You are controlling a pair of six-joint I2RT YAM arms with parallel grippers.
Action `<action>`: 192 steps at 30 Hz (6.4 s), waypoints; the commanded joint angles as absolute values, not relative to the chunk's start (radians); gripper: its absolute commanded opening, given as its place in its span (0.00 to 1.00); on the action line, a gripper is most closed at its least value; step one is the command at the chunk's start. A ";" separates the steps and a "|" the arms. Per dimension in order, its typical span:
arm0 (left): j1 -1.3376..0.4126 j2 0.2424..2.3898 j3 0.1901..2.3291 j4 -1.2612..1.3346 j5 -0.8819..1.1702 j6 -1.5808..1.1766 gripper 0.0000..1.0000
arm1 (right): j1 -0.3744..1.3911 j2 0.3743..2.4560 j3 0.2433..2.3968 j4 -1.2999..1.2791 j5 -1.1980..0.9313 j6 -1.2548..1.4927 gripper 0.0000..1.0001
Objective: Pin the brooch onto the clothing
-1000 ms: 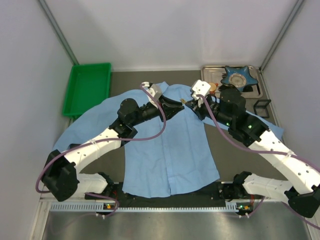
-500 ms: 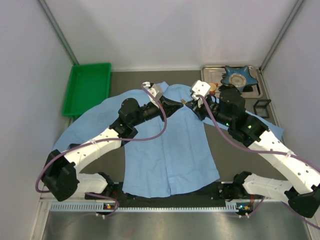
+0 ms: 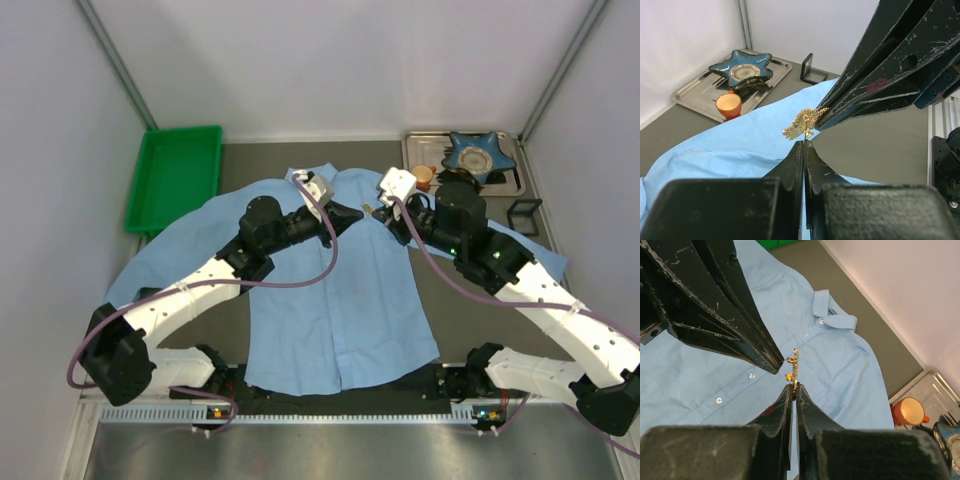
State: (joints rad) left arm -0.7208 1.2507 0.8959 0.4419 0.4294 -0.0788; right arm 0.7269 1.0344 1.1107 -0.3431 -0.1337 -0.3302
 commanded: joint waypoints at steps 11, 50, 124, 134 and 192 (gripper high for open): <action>-0.718 1.206 0.920 0.408 0.413 -0.032 0.00 | 0.742 1.003 1.085 -0.348 -0.094 -0.382 0.00; -0.411 1.201 0.808 0.305 0.715 -0.427 0.56 | 0.284 1.466 1.019 -0.091 -1.167 0.874 0.00; -0.474 1.348 0.812 0.829 0.995 -0.693 0.00 | 0.335 1.260 0.860 0.487 -1.123 0.981 0.50; -0.610 1.422 1.336 -0.989 0.893 0.940 0.00 | 0.271 1.103 1.109 -0.525 -1.017 -0.285 0.68; -0.700 1.433 1.385 -0.951 0.944 0.934 0.06 | 0.719 1.143 0.896 -0.094 -0.804 0.066 0.00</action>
